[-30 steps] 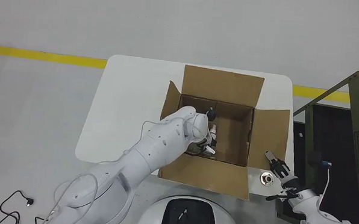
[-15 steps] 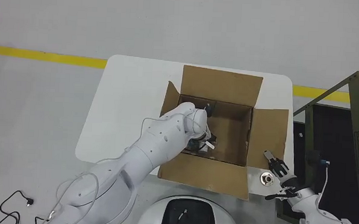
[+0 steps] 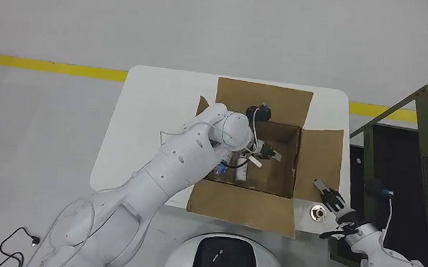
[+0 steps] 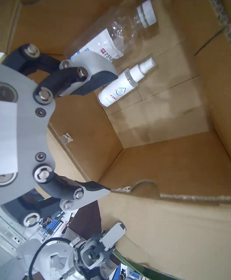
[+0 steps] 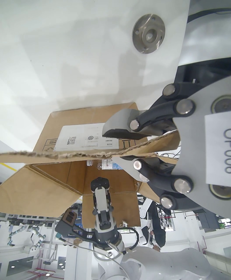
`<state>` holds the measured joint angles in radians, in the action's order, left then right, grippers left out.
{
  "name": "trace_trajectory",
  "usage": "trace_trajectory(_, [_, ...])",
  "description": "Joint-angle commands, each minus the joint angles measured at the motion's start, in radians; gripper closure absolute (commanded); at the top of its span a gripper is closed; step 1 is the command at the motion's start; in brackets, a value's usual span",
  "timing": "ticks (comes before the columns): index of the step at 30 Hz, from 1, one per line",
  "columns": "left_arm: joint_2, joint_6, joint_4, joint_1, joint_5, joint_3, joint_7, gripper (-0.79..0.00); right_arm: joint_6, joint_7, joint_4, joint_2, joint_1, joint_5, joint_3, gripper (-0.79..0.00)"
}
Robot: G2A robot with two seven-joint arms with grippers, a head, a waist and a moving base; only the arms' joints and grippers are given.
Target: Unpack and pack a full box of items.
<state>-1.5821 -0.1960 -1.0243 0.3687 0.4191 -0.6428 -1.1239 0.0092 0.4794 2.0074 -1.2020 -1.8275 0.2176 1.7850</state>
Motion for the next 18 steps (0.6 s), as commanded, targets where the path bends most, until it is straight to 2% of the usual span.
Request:
trace_trajectory(1, [0.036,-0.004,-0.136,0.047,0.071,-0.048,-0.002,-0.785,-0.002,-0.008,0.011,0.001,-0.006,0.017,0.006,-0.785])
trace_trajectory(6, [0.110,-0.012,-0.445,0.191,0.285,-0.141,-0.041,-0.785,0.003,-0.042,0.066,0.004,-0.038,0.094,0.044,-0.785])
trace_trajectory(10, [0.149,-0.011,-0.610,0.297,0.359,-0.223,-0.085,-0.785,-0.007,-0.059,0.129,0.011,-0.086,0.255,0.095,-0.785])
trace_trajectory(12, [0.161,-0.004,-0.659,0.335,0.379,-0.252,-0.104,-0.785,-0.018,-0.052,0.154,0.014,-0.114,0.346,0.118,-0.785])
trace_trajectory(15, [0.161,-0.004,-0.659,0.335,0.379,-0.252,-0.104,-0.785,-0.049,-0.031,0.190,0.022,-0.152,0.519,0.156,-0.785])
trace_trajectory(18, [0.161,-0.004,-0.659,0.335,0.379,-0.252,-0.104,-0.785,-0.126,0.008,0.214,0.030,-0.186,0.649,0.192,-0.767])
